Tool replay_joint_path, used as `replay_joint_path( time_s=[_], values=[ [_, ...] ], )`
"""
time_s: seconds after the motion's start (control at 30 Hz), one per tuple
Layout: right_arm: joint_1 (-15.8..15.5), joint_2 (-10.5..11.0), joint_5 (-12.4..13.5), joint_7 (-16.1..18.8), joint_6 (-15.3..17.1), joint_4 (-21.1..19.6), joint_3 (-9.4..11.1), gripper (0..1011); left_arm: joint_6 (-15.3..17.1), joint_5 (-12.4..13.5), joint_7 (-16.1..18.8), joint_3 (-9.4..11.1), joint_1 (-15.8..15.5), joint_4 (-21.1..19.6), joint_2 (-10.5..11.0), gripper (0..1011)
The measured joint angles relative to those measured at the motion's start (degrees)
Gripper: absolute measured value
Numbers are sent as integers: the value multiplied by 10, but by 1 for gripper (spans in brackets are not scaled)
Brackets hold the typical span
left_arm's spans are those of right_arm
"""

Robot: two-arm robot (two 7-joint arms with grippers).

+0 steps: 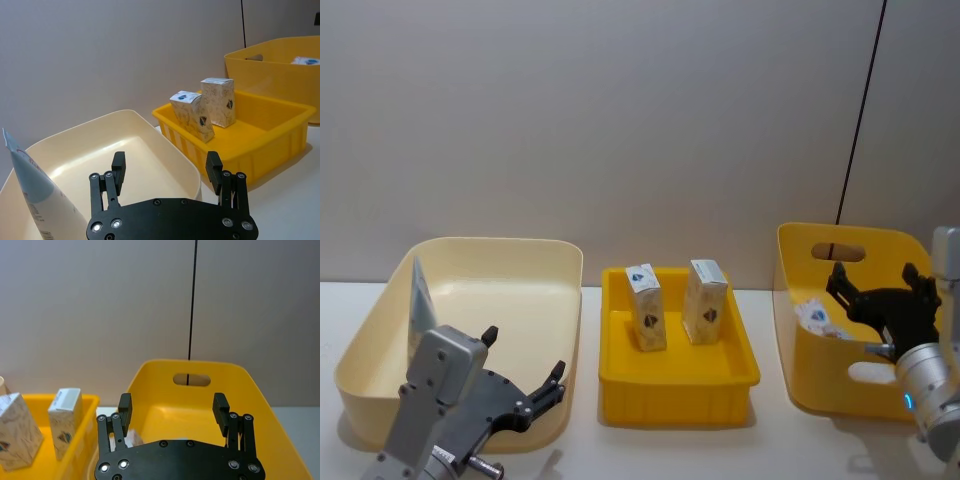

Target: Bimanual collaborative sorting of washing and personal care products

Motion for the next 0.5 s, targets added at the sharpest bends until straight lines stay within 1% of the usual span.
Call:
replay_joint_path(
  time_s=[0.2,0.27,0.33,0.4,0.5],
  values=[
    [-1,-2,10,17,-38,-6,6,1001,0,0,0,0,0,0,0,1001],
    [-2,-3,17,26,-56,-9,9,1001,0,0,0,0,0,0,0,1001],
    [-2,-4,19,29,-60,-11,10,1001,0,0,0,0,0,0,0,1001],
    [-2,-5,26,38,-75,-15,13,1001,0,0,0,0,0,0,0,1000],
    [-3,-6,28,41,-82,-17,15,1001,0,0,0,0,0,0,0,1002]
  ],
)
